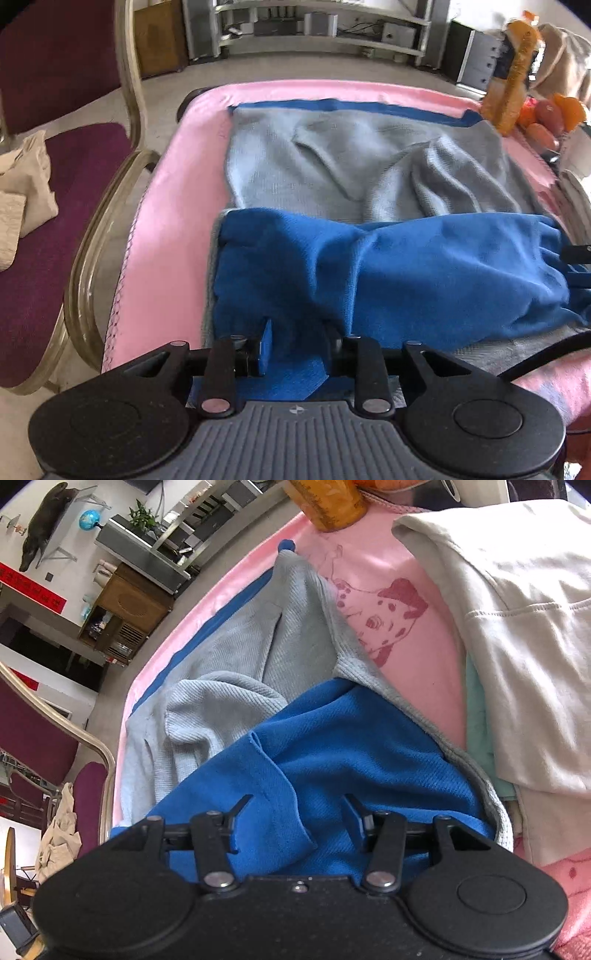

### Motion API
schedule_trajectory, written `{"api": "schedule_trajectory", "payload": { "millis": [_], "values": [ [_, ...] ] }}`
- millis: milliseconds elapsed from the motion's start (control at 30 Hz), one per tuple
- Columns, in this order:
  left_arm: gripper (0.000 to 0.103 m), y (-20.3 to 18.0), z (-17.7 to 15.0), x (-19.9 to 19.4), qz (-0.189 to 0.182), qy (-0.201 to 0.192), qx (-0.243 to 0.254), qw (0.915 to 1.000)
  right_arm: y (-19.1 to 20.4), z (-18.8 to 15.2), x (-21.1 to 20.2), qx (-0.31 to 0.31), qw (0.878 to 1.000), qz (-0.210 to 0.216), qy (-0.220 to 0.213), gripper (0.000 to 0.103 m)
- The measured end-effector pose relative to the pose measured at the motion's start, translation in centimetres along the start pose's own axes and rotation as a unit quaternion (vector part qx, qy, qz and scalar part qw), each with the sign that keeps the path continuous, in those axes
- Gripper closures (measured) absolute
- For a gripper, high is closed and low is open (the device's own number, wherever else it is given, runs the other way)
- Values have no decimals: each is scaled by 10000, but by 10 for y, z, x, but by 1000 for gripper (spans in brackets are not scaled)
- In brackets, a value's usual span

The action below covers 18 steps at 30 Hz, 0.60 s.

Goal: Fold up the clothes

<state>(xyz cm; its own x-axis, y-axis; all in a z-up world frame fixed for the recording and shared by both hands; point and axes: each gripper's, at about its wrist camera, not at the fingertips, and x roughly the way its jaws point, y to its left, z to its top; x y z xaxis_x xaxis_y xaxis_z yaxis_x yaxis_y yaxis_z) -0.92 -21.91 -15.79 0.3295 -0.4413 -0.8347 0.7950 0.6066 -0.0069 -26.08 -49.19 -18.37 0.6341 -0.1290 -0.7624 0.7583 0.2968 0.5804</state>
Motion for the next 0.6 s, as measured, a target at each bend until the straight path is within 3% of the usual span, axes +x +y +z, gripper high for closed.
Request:
{"api": "schedule_trajectory", "payload": {
  "millis": [133,333,400,433,467,600],
  "values": [
    [76,12,1,3,47,88,-359,9993,1,4,11,80,9999,65,111,59],
    [75,23,2,3,67,163,-748,9970,14,-2,23,-308,9992,-189,160,71],
    [75,23,2,2,81,172,-758,9969,16,-7,21,-418,9989,-211,84,101],
    [75,23,2,3,88,173,-757,9969,17,-9,20,-473,9986,-221,46,101],
    [75,23,3,3,92,171,-754,9970,20,-12,17,-565,9981,-231,-57,101],
    [73,23,1,2,74,179,-747,9970,45,-29,-22,-1375,9819,-279,-1268,101]
  ]
}}
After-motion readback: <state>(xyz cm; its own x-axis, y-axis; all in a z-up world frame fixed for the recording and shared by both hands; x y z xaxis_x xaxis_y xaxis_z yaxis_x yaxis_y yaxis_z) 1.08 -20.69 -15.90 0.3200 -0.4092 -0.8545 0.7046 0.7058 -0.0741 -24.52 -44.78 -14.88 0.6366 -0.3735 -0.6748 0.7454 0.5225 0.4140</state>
